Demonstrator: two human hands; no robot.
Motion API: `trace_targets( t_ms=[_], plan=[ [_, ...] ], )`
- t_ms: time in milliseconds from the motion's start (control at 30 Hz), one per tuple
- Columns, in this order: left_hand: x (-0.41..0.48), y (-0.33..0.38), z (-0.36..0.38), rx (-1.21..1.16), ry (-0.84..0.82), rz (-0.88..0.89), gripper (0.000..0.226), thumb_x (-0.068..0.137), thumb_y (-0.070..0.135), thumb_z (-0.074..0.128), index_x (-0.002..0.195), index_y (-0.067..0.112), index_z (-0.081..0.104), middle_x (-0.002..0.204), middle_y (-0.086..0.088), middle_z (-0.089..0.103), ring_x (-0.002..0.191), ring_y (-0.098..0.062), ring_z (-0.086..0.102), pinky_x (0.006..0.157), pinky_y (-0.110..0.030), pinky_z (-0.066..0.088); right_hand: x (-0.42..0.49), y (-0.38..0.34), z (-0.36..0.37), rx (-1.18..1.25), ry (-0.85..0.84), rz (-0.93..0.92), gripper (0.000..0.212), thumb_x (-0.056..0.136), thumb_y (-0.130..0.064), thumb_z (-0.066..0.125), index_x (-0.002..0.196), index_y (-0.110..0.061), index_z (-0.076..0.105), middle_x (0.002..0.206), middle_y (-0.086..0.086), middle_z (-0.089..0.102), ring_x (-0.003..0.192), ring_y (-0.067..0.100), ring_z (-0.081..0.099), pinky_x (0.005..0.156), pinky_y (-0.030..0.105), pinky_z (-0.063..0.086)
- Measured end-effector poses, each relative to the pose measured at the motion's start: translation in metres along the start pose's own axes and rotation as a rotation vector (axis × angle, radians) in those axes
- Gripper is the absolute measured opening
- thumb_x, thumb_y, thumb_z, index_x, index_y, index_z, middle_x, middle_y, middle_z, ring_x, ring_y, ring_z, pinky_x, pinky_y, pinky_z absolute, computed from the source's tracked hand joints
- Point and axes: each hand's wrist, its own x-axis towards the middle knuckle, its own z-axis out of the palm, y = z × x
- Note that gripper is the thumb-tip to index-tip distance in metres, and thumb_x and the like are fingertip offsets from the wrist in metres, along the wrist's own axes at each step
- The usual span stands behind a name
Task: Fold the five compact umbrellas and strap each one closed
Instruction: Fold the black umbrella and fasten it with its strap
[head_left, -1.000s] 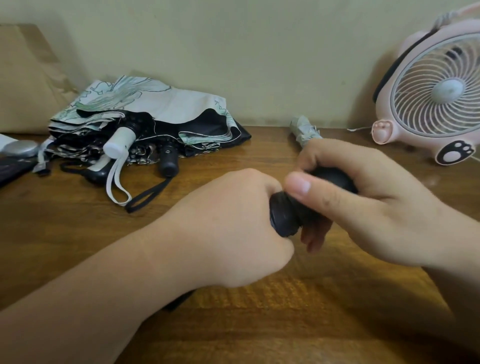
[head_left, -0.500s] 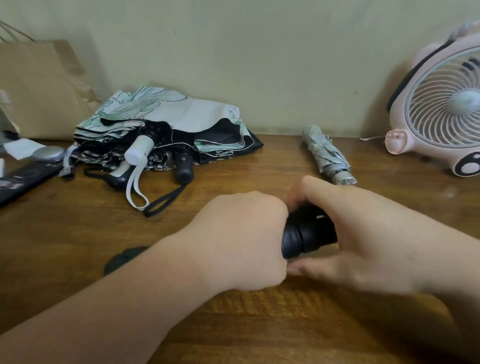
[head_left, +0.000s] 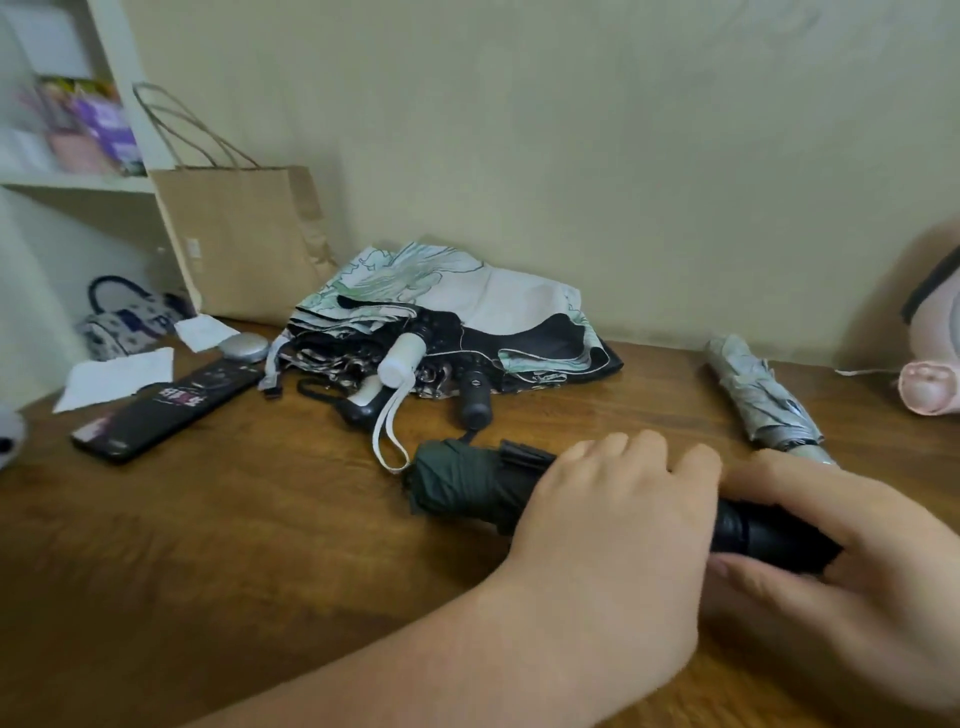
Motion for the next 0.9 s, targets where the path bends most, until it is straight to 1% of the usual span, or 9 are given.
trace_targets(
  t_ms=[67,200,300,367,433,500,600,767,900],
  plan=[
    [-0.005,-0.003,-0.015,-0.078,0.183,0.125,0.043,0.081,0.025,0.074,0.118,0.021,0.055,0.115,0.002,0.051,0.111,-0.021,0.050,0.115,-0.042,0.035,0.008,0.004,0.002,-0.003,0.107,0.051,0.022,0.086,-0.045,0.070,0.105,-0.035,0.063,0.092,-0.013,0.064,0.082,0.011,0.064,0.067,0.026,0.048],
    [-0.013,0.001,-0.030,-0.531,0.553,0.224,0.023,0.078,0.022,0.072,0.062,0.017,0.057,0.067,0.004,0.052,0.064,-0.018,0.050,0.062,-0.034,0.041,0.011,0.005,0.003,0.019,0.377,0.159,0.028,0.078,-0.039,0.080,0.099,-0.036,0.063,0.092,-0.012,0.066,0.081,0.006,0.065,0.067,0.017,0.047],
    [-0.001,-0.007,-0.034,-0.902,0.080,-0.226,0.057,0.075,0.063,0.066,0.058,0.010,0.056,0.052,0.003,0.053,0.051,-0.009,0.053,0.052,-0.028,0.040,0.012,0.001,0.006,0.112,0.577,0.272,0.031,0.072,-0.028,0.091,0.092,-0.028,0.067,0.089,-0.012,0.069,0.078,0.002,0.065,0.070,0.005,0.044],
    [0.009,-0.019,-0.025,-1.179,-0.327,-0.517,0.075,0.058,0.084,0.069,0.082,0.013,0.071,0.073,-0.003,0.074,0.067,-0.015,0.070,0.063,-0.032,0.054,0.016,-0.007,0.013,0.338,0.676,0.331,0.031,0.066,-0.011,0.090,0.087,-0.019,0.070,0.082,-0.009,0.071,0.073,0.000,0.065,0.069,0.005,0.046],
    [0.017,-0.022,-0.017,-1.564,-0.315,-0.585,0.099,0.046,0.076,0.087,0.122,0.016,0.065,0.108,-0.008,0.077,0.098,-0.025,0.075,0.089,-0.044,0.058,0.019,-0.018,0.019,0.507,0.736,0.382,0.030,0.060,-0.001,0.088,0.083,-0.014,0.072,0.075,-0.005,0.071,0.067,-0.001,0.064,0.065,0.005,0.047],
    [0.024,-0.023,-0.007,-1.930,-0.076,-0.475,0.108,0.050,0.055,0.098,0.138,0.010,0.054,0.129,-0.015,0.069,0.119,-0.033,0.067,0.106,-0.052,0.048,0.021,-0.032,0.024,0.589,0.725,0.406,0.027,0.056,-0.009,0.087,0.076,-0.020,0.072,0.072,-0.004,0.073,0.062,-0.001,0.063,0.062,0.006,0.047],
    [0.028,-0.024,-0.005,-2.248,0.204,-0.418,0.094,0.044,0.039,0.103,0.125,0.006,0.069,0.128,-0.020,0.069,0.120,-0.035,0.067,0.104,-0.053,0.047,0.021,-0.045,0.036,0.756,0.573,0.473,0.034,0.052,-0.021,0.099,0.073,-0.022,0.073,0.065,0.004,0.070,0.053,0.005,0.057,0.054,0.012,0.046],
    [0.020,-0.040,-0.009,-2.373,0.141,-0.248,0.061,0.053,0.033,0.101,0.106,0.013,0.076,0.105,-0.012,0.074,0.099,-0.036,0.072,0.091,-0.052,0.058,0.019,-0.050,0.043,0.978,0.310,0.557,0.071,0.032,-0.066,0.095,0.076,-0.015,0.075,0.061,0.018,0.062,0.051,0.022,0.053,0.049,0.024,0.041],
    [0.019,-0.042,-0.008,-2.368,0.113,-0.186,0.061,0.058,0.040,0.098,0.107,0.014,0.074,0.097,-0.010,0.073,0.090,-0.033,0.072,0.085,-0.048,0.058,0.021,-0.054,0.042,1.089,0.265,0.599,0.071,0.026,-0.064,0.097,0.072,-0.016,0.073,0.067,0.023,0.063,0.050,0.024,0.054,0.045,0.029,0.045]
  ],
)
